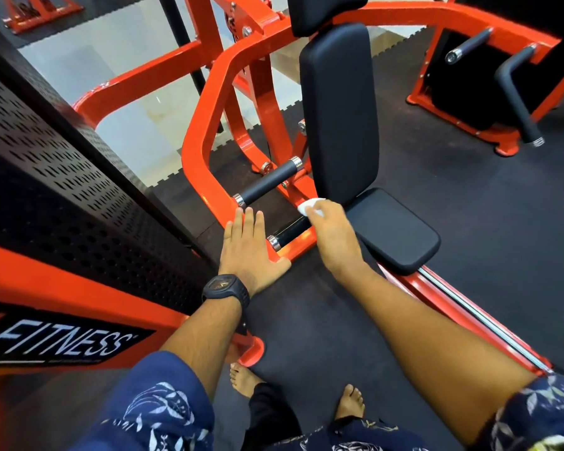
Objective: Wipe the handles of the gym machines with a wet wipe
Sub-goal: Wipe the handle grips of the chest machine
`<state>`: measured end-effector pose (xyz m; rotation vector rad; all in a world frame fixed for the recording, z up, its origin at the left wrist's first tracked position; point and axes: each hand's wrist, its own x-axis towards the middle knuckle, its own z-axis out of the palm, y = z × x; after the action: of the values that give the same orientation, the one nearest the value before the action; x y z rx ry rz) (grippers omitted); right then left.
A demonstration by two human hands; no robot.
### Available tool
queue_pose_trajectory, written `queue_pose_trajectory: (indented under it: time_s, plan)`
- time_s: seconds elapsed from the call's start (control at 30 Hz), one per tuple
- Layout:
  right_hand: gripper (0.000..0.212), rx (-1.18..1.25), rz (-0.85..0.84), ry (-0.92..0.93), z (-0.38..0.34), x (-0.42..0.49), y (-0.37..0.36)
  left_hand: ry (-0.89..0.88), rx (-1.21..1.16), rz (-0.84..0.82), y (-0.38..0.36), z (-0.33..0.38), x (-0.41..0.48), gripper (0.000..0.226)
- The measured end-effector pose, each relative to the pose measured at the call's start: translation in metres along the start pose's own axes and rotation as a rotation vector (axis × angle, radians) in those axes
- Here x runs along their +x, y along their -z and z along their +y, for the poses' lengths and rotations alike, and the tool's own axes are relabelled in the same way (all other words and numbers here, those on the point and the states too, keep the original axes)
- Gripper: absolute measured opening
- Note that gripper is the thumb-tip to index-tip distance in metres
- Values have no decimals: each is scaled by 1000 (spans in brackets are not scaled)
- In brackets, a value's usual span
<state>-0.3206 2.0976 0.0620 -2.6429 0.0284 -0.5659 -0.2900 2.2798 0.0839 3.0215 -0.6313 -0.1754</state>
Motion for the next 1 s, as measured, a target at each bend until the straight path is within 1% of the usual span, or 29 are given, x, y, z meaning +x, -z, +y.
queue_pose_trajectory:
  time_s: [0.03, 0.07, 0.1, 0.13, 0.17, 0.23, 0.27, 0.3, 0.33, 0.37, 0.4, 0.43, 0.47, 0.5, 0.53, 0.6, 0.63, 0.67, 0.7, 0.77, 0.8, 0.9, 0.93, 1.0]
  plan:
    - [15, 32, -3, 77, -3, 1, -4, -2, 23, -2, 1, 1, 0, 107]
    - [22, 10, -50, 186, -1, -1, -6, -3, 44, -6, 3, 2, 1, 106]
    - [26, -30, -55, 319, 11, 2, -6, -1, 55, -9, 4, 2, 3, 106]
    - [27, -12, -90, 344, 21, 8, -2, 2, 55, -11, 5, 3, 5, 107]
    - [27, -14, -114, 250, 29, 12, 2, 5, 50, -14, 5, 4, 8, 108]
    - [28, 9, -42, -45, 35, 16, 8, 2, 47, -17, 5, 5, 13, 109]
    - [32, -11, -61, -134, 31, 14, 7, -3, 57, -13, 4, 5, 15, 109]
    - [40, -63, -93, -118, 27, 9, 5, -8, 71, -6, 3, 4, 15, 108]
    - [48, -74, -116, -44, 25, 6, 4, -10, 81, 0, 2, 3, 15, 108]
    - [49, -62, -120, 20, 32, 6, 3, -11, 83, 5, 1, 3, 15, 108]
    - [44, 1, -143, -15, 35, 11, 7, -12, 78, 9, 1, 2, 15, 107]
    - [37, 41, -147, -95, 38, 14, 9, -14, 69, 15, 0, 2, 15, 107]
    - [32, -11, -140, -103, 41, 16, 9, -16, 59, 21, 0, 2, 15, 107]
    - [30, -23, -125, -25, 36, 15, 7, -18, 50, 30, -1, 2, 15, 107]
    - [30, -25, -147, 67, 26, 14, 5, -19, 41, 38, -1, 1, 15, 106]
    - [32, -71, -206, 331, 10, 10, -2, -19, 29, 47, -1, 0, 15, 106]
    - [28, -101, -220, 456, 13, 15, -7, -21, 25, 48, -1, 0, 15, 106]
    - [22, -118, -242, 461, 18, 26, -6, -22, 22, 46, -1, 1, 15, 107]
    - [19, -139, -279, 390, 23, 36, -1, -20, 18, 44, -1, 1, 15, 107]
    - [19, -186, -329, 251, 25, 48, 4, -20, 13, 39, 0, 1, 15, 107]
    - [21, -210, -358, 269, 19, 48, 3, -21, 12, 42, 0, 0, 15, 107]
    - [35, -210, -475, 466, 3, 38, -2, -23, 8, 49, -2, -1, 15, 107]
    - [35, -219, -486, 454, 3, 41, 0, -22, 9, 47, -3, -1, 15, 107]
    - [30, -256, -488, 287, 8, 55, 9, -20, 13, 43, -4, -1, 16, 108]
